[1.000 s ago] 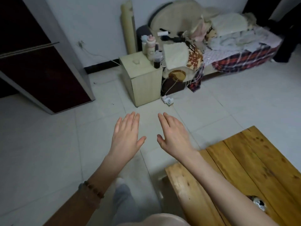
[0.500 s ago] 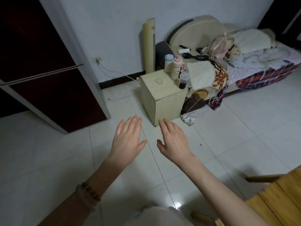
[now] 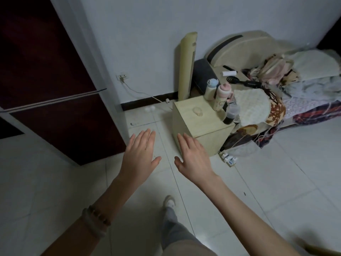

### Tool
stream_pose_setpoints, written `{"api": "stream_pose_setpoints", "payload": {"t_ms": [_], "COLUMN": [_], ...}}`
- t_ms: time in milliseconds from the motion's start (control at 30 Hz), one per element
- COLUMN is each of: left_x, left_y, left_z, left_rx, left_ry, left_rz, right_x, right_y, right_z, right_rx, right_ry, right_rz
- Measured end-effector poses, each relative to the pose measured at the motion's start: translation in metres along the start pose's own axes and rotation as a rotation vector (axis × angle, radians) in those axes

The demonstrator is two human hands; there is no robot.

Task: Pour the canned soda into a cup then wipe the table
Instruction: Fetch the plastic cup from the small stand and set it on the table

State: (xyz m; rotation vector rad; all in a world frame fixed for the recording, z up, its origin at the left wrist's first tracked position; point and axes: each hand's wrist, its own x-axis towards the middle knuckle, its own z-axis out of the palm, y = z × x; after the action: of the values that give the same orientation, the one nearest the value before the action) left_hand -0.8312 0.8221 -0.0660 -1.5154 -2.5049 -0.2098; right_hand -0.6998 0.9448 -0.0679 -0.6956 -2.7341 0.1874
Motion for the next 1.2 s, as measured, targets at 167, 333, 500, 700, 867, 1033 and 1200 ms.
{"api": "stream_pose_setpoints", "payload": {"t_ms": [167, 333, 500, 700, 867, 1033, 1200], "left_x": [0.088, 0.167, 0.232, 0.324, 0.416, 0.501, 0.561], "left_y": [-0.033, -0.060, -0.077, -0.087, -0.093, -0.103, -0.100], "left_z": [0.023, 0.038, 0.052, 0.077, 0.102, 0.117, 0.143], "left_rx": [0.024, 0.015, -0.017, -0.092, -0.156, -0.211, -0.247], "left_ry": [-0.078, -0.049, -0.007, -0.018, -0.044, -0.079, -0.101], "left_rz": [0.042, 0.071, 0.128, 0.301, 0.502, 0.686, 0.870], "right_x": [0.091, 0.169, 0.220, 0.276, 0.326, 0.367, 0.388], "right_y": [0.021, 0.043, 0.061, 0.093, 0.119, 0.128, 0.137], "right_z": [0.018, 0.028, 0.036, 0.054, 0.071, 0.081, 0.087], "right_rx": [0.018, -0.004, -0.033, -0.087, -0.111, -0.143, -0.173], "right_ry": [0.001, 0.016, 0.015, 0.025, 0.046, 0.095, 0.144], "right_rz": [0.023, 0.036, 0.093, 0.258, 0.464, 0.713, 0.920]}}
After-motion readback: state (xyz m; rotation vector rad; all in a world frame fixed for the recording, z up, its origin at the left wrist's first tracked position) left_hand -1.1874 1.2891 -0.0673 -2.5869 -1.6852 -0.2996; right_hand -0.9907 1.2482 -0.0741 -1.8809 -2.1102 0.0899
